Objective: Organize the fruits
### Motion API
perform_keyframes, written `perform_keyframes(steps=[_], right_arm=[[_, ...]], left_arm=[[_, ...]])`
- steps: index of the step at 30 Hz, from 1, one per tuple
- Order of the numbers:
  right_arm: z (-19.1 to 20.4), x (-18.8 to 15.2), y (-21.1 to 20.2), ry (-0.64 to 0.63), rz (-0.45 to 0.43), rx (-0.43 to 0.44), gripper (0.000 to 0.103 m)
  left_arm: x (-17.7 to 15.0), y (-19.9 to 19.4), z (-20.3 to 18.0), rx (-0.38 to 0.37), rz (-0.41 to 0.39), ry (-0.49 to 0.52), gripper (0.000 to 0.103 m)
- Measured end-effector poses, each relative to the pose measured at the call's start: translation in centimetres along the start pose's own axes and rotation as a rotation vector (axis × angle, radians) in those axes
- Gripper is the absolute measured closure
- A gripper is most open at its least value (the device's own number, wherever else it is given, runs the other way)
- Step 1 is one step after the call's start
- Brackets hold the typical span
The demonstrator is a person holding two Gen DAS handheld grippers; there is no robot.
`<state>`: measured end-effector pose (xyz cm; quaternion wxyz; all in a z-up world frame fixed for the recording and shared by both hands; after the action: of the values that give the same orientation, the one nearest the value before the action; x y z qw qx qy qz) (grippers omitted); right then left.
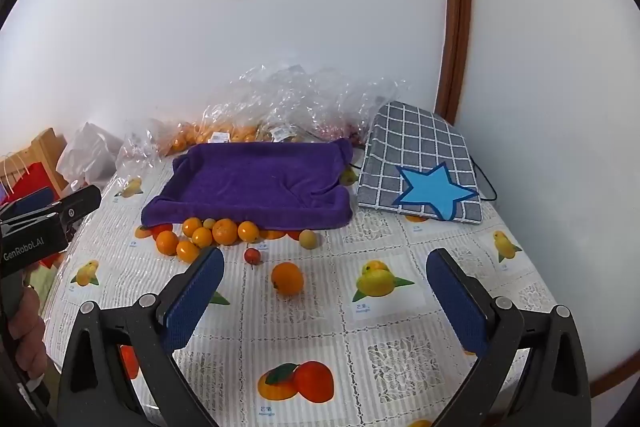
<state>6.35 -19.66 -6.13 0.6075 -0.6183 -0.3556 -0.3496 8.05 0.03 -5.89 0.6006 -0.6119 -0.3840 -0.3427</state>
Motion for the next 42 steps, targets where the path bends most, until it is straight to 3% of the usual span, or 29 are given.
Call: perform_keyframes(steps=[8, 42], right_arm=[[-0.1, 0.3, -0.6, 0.011, 0.031, 0.001, 0.002], [0.3, 0.0, -0.7, 0.008, 0.016, -0.008, 0.002]], left_arm=[[0.2, -1.7, 0.1, -0.015, -0.047, -0.002, 0.001], [0.2, -1.0, 0.4, 0.013, -0.021, 0.013, 0.001]])
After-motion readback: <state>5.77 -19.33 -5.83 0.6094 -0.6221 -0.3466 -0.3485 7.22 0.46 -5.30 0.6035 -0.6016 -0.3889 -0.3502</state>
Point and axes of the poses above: each gripper's, at about its wrist camera, not at the fingertips, and y roughly the way its jaws point, z to its left, x to its top, the point moved 10 cm from there along y, roughly the way its jaws point, and after that the axes turned 8 degrees about -z, right-handed, at the moved point
